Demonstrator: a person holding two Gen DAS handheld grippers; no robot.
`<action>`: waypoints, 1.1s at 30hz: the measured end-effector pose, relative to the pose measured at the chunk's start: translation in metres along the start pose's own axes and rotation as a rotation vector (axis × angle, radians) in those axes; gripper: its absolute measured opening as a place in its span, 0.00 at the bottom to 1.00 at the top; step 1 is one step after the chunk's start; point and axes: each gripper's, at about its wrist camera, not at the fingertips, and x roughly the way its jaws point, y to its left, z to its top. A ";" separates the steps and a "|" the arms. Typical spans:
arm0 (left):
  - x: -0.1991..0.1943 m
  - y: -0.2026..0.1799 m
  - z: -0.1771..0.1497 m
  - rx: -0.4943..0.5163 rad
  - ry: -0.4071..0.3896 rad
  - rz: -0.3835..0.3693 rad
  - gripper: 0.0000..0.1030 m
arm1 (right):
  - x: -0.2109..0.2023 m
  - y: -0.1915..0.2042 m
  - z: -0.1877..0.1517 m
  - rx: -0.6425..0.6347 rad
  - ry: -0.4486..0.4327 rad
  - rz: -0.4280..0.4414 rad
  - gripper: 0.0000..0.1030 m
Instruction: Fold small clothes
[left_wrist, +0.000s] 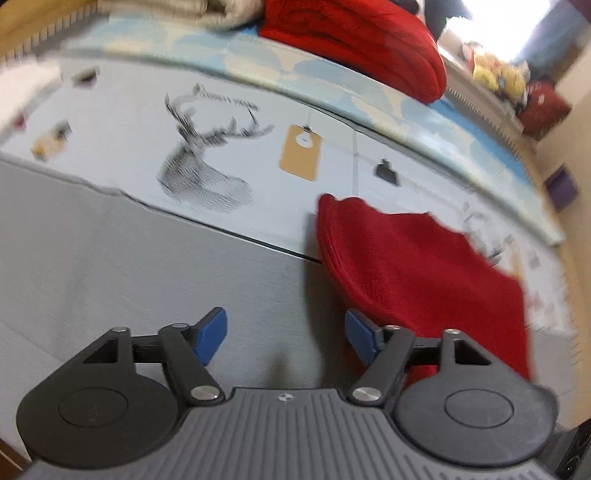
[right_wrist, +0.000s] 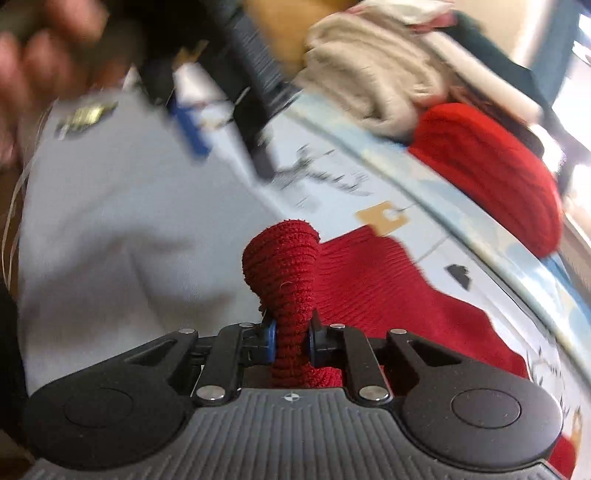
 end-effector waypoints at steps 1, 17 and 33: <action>0.003 0.000 0.001 -0.038 0.015 -0.037 0.83 | -0.008 -0.008 0.001 0.037 -0.019 -0.002 0.15; 0.078 -0.045 0.013 -0.310 0.196 -0.297 0.97 | -0.087 -0.051 -0.029 0.188 -0.133 0.057 0.15; 0.129 -0.048 0.014 -0.255 0.308 -0.171 0.39 | -0.078 -0.043 -0.022 0.185 -0.112 0.132 0.15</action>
